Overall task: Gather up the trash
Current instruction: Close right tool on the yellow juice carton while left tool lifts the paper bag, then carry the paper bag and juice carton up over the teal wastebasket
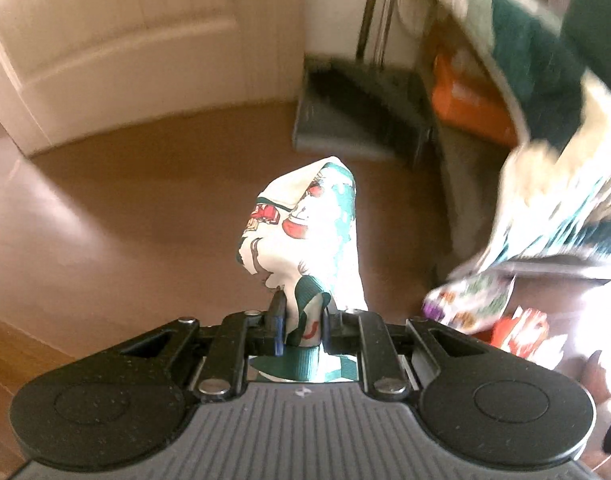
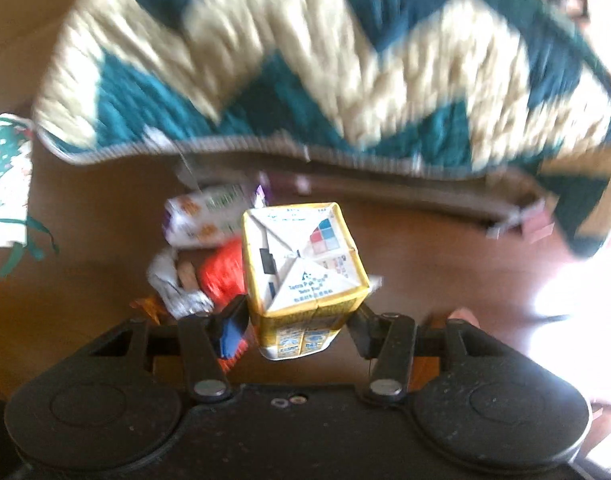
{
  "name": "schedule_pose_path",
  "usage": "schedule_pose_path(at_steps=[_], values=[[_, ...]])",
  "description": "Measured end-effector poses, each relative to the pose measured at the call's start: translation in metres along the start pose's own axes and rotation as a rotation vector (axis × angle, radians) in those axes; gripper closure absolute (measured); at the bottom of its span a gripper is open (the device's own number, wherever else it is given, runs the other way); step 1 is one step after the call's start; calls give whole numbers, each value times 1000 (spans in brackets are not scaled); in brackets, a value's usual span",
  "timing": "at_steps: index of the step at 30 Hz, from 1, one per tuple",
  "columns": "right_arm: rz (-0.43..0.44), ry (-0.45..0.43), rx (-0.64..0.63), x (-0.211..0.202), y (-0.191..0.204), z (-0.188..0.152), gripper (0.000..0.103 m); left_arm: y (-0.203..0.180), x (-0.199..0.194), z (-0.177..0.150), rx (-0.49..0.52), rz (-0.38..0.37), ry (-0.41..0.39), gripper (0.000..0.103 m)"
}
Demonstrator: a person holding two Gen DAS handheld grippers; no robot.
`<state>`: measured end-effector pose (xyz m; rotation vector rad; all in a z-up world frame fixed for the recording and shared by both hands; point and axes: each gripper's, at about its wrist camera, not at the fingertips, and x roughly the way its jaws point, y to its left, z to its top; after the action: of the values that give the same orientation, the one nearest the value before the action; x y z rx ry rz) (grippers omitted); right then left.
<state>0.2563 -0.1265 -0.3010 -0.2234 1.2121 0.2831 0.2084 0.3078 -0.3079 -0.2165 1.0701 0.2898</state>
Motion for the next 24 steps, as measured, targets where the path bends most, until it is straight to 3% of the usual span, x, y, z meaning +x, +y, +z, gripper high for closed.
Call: schedule_pose_path(at_steps=[9, 18, 24], values=[[43, -270, -189, -144, 13, 39, 52, -25, -119, 50, 26, -66, -195, 87], [18, -556, -224, -269, -5, 99, 52, -80, -242, 116, 109, -130, -407, 87], [-11, -707, -257, -339, -15, 148, 52, -131, -325, 177, 180, -168, -522, 87]])
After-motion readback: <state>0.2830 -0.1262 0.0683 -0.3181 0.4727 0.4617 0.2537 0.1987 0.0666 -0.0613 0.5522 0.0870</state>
